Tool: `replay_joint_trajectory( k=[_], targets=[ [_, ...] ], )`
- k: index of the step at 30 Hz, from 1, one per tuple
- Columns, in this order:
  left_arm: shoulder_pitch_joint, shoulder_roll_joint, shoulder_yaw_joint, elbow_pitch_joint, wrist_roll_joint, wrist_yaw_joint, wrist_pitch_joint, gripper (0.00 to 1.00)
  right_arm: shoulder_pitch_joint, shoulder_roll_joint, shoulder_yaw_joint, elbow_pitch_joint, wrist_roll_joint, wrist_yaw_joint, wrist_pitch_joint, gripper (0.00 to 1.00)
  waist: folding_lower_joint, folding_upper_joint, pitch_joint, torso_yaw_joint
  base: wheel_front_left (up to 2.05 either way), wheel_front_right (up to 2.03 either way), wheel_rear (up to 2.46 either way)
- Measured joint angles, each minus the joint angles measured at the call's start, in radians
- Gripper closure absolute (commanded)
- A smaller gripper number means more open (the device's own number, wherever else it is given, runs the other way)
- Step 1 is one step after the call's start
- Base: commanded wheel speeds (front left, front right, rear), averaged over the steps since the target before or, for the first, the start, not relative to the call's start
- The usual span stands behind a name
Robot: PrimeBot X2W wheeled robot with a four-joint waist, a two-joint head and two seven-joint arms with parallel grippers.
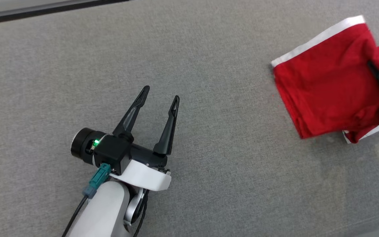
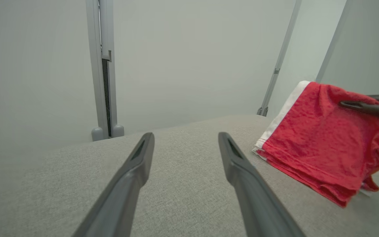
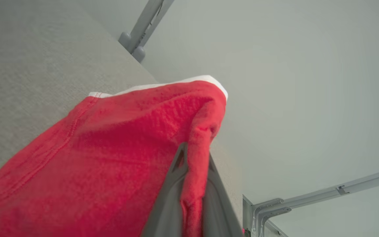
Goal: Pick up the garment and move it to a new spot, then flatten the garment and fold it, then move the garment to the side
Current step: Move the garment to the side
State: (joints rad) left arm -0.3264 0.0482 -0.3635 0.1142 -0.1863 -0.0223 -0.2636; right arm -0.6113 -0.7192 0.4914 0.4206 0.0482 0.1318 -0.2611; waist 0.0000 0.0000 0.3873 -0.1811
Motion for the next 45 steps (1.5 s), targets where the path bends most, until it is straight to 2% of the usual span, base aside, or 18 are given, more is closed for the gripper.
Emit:
replay_joint_trajectory(
  k=[10,19,22,23,24,25,30,34,38,40,45],
  targets=[
    [-0.071,0.000,0.012,0.028,0.040,-0.038,0.000,0.00,-0.080,-0.048,-0.043,0.144,0.045,0.000,0.000,1.00,0.0000,0.0000,0.157,-0.044,0.00,0.00,0.00],
    [-0.093,-0.003,0.016,0.020,0.043,-0.044,-0.001,0.00,-0.097,-0.085,-0.090,0.272,-0.034,0.000,0.000,1.00,0.0000,0.0000,0.196,-0.009,0.00,0.00,0.00],
    [-0.098,-0.003,0.016,0.015,0.039,-0.043,-0.001,0.00,-0.108,-0.074,-0.130,0.322,-0.057,0.000,0.000,1.00,0.0000,0.0000,0.204,0.001,0.00,0.00,0.00],
    [-0.100,-0.003,0.016,0.015,0.038,-0.043,-0.001,0.00,-0.114,-0.064,-0.145,0.338,-0.054,0.000,0.000,0.63,0.0000,0.0000,0.205,0.004,0.00,0.00,0.00],
    [-0.102,-0.003,0.016,0.016,0.037,-0.043,-0.001,0.00,-0.117,-0.053,-0.151,0.350,-0.050,0.000,0.000,0.63,0.0000,0.0000,0.205,0.006,0.00,0.00,0.00],
    [-0.103,-0.003,0.016,0.017,0.036,-0.043,-0.001,0.00,-0.117,-0.044,-0.153,0.359,-0.054,0.000,0.000,0.00,0.0000,0.0000,0.203,0.008,0.00,0.00,0.00],
    [-0.101,0.000,0.016,0.027,0.023,-0.038,-0.001,0.00,-0.141,-0.019,-0.206,0.403,-0.094,0.000,0.005,0.00,0.0000,0.0000,0.177,0.014,0.00,0.00,0.00],
    [-0.085,0.001,0.014,0.028,0.005,-0.026,-0.001,0.00,-0.173,0.030,-0.347,0.398,-0.132,0.000,0.009,0.00,0.0000,0.0000,0.134,0.022,0.00,0.00,0.00],
    [-0.056,0.001,0.017,0.017,-0.017,-0.008,-0.001,0.00,-0.156,0.161,-0.451,0.317,-0.134,0.000,0.003,0.00,0.0000,0.0000,0.076,0.037,0.00,0.00,0.00],
    [-0.041,0.001,0.024,0.014,-0.025,-0.001,-0.001,0.00,-0.126,0.229,-0.465,0.254,-0.104,0.000,0.001,0.00,0.0000,0.0000,0.044,0.050,0.00,0.00,0.00],
    [0.002,0.001,0.060,0.006,-0.033,0.018,-0.001,0.00,-0.017,0.343,-0.488,0.041,0.002,0.000,0.000,0.00,0.0000,0.0000,-0.035,0.096,0.00,0.00,0.00]
  ],
)
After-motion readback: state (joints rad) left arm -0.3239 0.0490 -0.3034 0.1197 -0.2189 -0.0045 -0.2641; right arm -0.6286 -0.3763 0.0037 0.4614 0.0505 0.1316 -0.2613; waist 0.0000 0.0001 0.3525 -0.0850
